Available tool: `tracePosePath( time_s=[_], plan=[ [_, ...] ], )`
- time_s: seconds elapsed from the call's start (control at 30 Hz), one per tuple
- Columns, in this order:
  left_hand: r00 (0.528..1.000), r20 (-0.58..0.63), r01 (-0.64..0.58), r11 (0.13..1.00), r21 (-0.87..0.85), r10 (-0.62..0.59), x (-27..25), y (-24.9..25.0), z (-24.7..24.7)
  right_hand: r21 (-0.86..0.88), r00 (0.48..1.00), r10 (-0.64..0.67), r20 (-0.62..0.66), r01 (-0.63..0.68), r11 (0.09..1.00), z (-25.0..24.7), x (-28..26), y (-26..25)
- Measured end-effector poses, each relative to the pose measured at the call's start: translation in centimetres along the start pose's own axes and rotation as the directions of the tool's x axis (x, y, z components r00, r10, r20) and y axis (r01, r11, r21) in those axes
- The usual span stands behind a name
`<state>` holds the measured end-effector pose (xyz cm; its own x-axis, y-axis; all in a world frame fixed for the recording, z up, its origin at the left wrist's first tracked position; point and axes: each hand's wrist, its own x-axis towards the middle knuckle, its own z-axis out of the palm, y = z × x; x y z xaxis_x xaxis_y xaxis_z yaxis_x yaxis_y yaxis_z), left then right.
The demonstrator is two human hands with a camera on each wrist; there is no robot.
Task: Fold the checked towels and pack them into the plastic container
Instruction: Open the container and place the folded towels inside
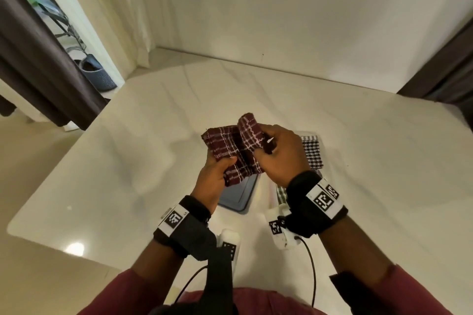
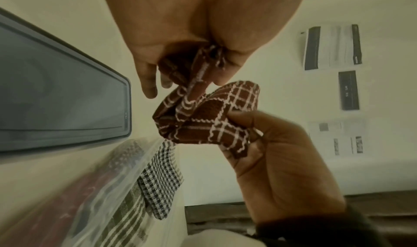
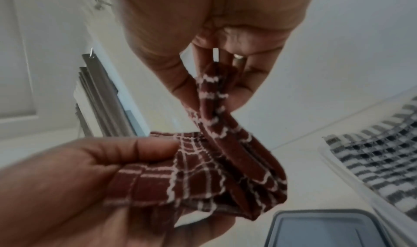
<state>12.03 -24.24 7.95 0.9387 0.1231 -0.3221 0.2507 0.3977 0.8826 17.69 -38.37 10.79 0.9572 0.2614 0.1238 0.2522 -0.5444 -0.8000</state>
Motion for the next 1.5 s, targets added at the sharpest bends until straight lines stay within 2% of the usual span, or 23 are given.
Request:
tracePosePath(
  time_s=[0.13, 0.23, 0.37, 0.43, 0.5, 0.6, 0.63, 0.67, 0.73, 0.77, 0.83, 0.87, 0.93, 1.0, 1.07, 1.13, 1.2, 1.27, 1.33, 1.4, 1.43, 1.5],
  plan=[
    [0.992, 0.096, -0.095, 0.992, 0.084, 0.087, -1.0, 0.5, 1.9, -0.024, 0.980, -0.162, 0.117, 0.166, 0.986, 0.7, -1.6, -0.8],
    [0.990, 0.111, -0.091, 0.994, 0.055, 0.084, -1.7, 0.6, 2.8, 0.061, 0.980, -0.128, 0.150, 0.120, 0.991, 0.3, -2.3, -0.1],
    [0.992, 0.120, -0.027, 0.991, -0.132, 0.042, -2.3, -0.4, 3.6, 0.235, 0.970, -0.043, 0.238, -0.015, 0.972, -1.6, -3.5, 1.2],
    [0.986, 0.159, -0.008, 0.980, -0.201, 0.041, -2.8, -0.8, 4.6, 0.290, 0.986, -0.001, 0.166, -0.048, 0.956, -2.5, -4.1, 1.8],
    [0.974, 0.223, 0.003, 0.977, -0.213, 0.046, -3.2, -1.4, 6.1, 0.316, 0.997, 0.064, 0.040, -0.074, 0.946, -3.5, -4.8, 2.5],
    [0.955, 0.296, 0.093, 0.963, -0.253, -0.014, -3.5, -2.8, 7.6, 0.267, 0.968, 0.203, -0.149, -0.158, 0.951, -5.0, -5.9, 3.7],
    [0.953, 0.302, 0.113, 0.958, -0.263, -0.029, -3.6, -3.2, 8.1, 0.288, 0.958, 0.259, -0.120, -0.216, 0.933, -5.9, -6.1, 4.1],
    [0.953, 0.301, 0.105, 0.965, -0.242, -0.028, -3.6, -3.6, 8.6, 0.347, 0.950, 0.311, -0.029, -0.282, 0.894, -6.8, -6.2, 4.4],
    [0.975, 0.221, 0.068, 0.989, -0.134, -0.037, -3.6, -4.3, 9.7, 0.426, 0.918, 0.329, 0.223, -0.395, 0.814, -8.3, -6.1, 5.7],
    [0.989, 0.143, 0.047, 0.995, -0.091, -0.033, -3.6, -4.6, 10.1, 0.398, 0.902, 0.308, 0.301, -0.413, 0.819, -8.9, -5.8, 6.5],
    [0.999, -0.030, 0.011, 0.998, -0.057, -0.013, -3.3, -5.1, 10.4, 0.294, 0.885, 0.281, 0.371, -0.399, 0.868, -10.1, -4.9, 7.8],
    [0.996, -0.085, -0.014, 1.000, 0.002, 0.014, -3.0, -5.4, 10.1, 0.239, 0.876, 0.280, 0.394, -0.391, 0.889, -10.6, -4.2, 8.3],
    [0.990, -0.113, -0.055, 0.977, 0.206, 0.080, -2.5, -5.9, 9.4, 0.131, 0.837, 0.295, 0.461, -0.393, 0.910, -11.5, -2.8, 9.1],
    [0.994, -0.036, -0.082, 0.920, 0.382, 0.103, -2.0, -6.4, 8.7, -0.026, 0.773, 0.332, 0.541, -0.379, 0.925, -11.6, -1.4, 9.3],
    [0.992, 0.095, -0.116, 0.845, 0.521, 0.077, -2.3, -6.7, 8.4, -0.271, 0.729, 0.370, 0.576, -0.256, 0.928, -10.7, 0.0, 9.5],
    [0.980, 0.194, -0.148, 0.781, 0.607, 0.035, -2.8, -6.9, 8.3, -0.473, 0.712, 0.401, 0.576, -0.110, 0.874, -9.3, 0.8, 9.3],
    [0.977, 0.211, -0.149, 0.732, 0.664, 0.008, -2.7, -7.0, 7.8, -0.539, 0.703, 0.416, 0.577, -0.055, 0.841, -7.8, 1.0, 9.1],
    [0.977, 0.212, -0.172, 0.673, 0.719, 0.023, -2.5, -7.1, 7.0, -0.592, 0.729, 0.409, 0.548, -0.007, 0.806, -6.6, 0.6, 8.6],
    [0.978, 0.174, -0.205, 0.641, 0.740, 0.111, -1.9, -7.0, 5.7, -0.675, 0.825, 0.329, 0.459, 0.083, 0.733, -5.8, -0.3, 8.3],
    [0.979, 0.067, -0.178, 0.648, 0.741, 0.192, -1.2, -7.0, 3.9, -0.692, 0.914, 0.218, 0.342, 0.088, 0.716, -5.4, -1.9, 8.2],
    [0.975, 0.009, -0.151, 0.625, 0.766, 0.224, -0.6, -7.1, 2.8, -0.666, 0.932, 0.202, 0.301, 0.054, 0.744, -5.2, -2.8, 8.3],
    [0.968, -0.076, -0.044, 0.459, 0.887, 0.239, 1.0, -8.1, 0.5, -0.626, 0.907, 0.278, 0.317, -0.021, 0.780, -4.7, -4.7, 8.8]
  ],
)
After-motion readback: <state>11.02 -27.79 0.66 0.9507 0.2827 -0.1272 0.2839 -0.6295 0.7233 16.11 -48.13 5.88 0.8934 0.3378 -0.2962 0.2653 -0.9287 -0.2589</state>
